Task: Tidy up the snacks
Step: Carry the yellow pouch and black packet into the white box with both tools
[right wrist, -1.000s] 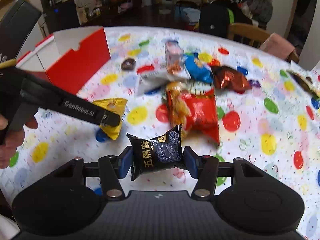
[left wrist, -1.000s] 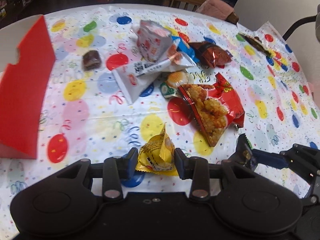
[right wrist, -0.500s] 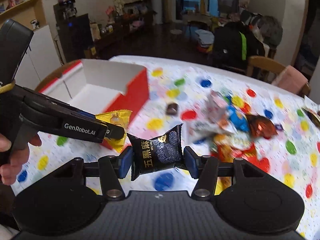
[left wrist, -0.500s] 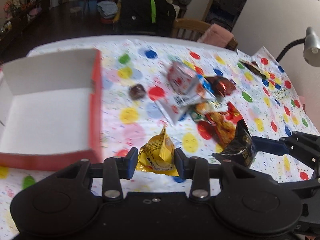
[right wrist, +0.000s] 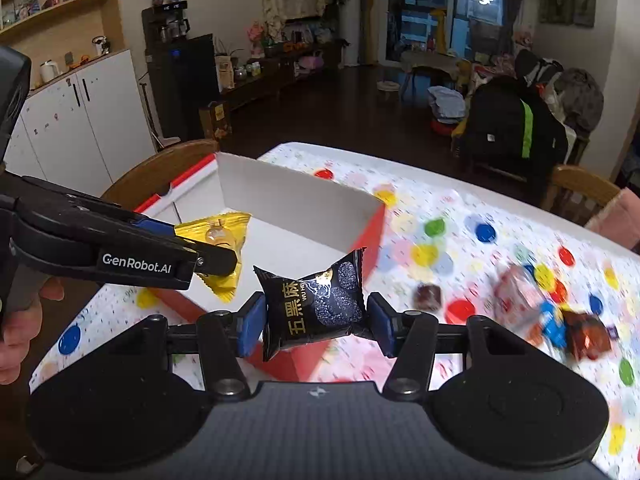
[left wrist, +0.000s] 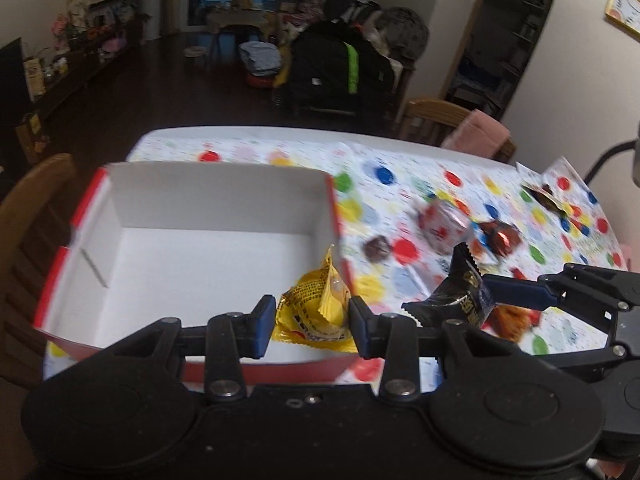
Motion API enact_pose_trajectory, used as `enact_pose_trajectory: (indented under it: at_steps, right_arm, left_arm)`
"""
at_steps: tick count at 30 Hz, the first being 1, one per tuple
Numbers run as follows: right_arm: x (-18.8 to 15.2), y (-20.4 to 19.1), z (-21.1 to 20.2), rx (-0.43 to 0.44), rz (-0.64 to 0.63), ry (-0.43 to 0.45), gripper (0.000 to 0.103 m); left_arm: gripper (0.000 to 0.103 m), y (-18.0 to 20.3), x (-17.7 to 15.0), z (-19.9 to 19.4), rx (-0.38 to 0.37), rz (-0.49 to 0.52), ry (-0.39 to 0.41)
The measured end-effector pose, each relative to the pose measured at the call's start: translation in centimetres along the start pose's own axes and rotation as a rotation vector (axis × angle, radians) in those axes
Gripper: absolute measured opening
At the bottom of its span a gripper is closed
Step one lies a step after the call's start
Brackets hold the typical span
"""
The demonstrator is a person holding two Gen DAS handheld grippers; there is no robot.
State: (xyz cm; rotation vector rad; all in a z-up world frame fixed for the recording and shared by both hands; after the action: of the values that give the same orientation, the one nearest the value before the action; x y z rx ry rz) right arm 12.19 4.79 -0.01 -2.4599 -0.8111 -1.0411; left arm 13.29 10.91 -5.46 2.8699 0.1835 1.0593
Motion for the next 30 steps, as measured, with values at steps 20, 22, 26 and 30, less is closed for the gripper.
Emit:
enact_pose_trajectory:
  at_steps: [20, 22, 26, 30]
  right_arm:
    - [2.7, -4.6, 10.9, -0.008, -0.008, -0.116, 0.055]
    - [2.5, -4.7, 11.9, -0.018, -0.010, -0.136, 0.055]
    - [2.0, -5.1, 13.9, -0.021, -0.013, -0.183, 0.055]
    - [1.5, -5.1, 15.3, -0.015, -0.006, -0.225, 0.055]
  left_arm:
    - [0.037, -11.8, 2.2, 5.1, 0.130, -0.021, -0.080]
    - [0.037, -12.3, 2.1, 6.0, 0.138, -0.005, -0.097]
    - [0.037, -12.8, 1.8, 7.8, 0.136, 0.011, -0.137]
    - [0.037, -13.2, 1.5, 9.5, 0.136, 0.016, -0.178]
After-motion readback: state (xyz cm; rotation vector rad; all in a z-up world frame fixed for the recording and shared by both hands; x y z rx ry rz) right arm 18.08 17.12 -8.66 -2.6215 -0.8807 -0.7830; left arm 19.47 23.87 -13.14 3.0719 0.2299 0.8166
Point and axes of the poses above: each gripper's, at about its wrist camera, not at the fingertips, and z roughly the way its jaws point, y to its right, x to its top, the point moved 4 cm from there along z, roughly the way its jaws point, and after that the axes turned 4 degrees about z, right-handed, at the moved point
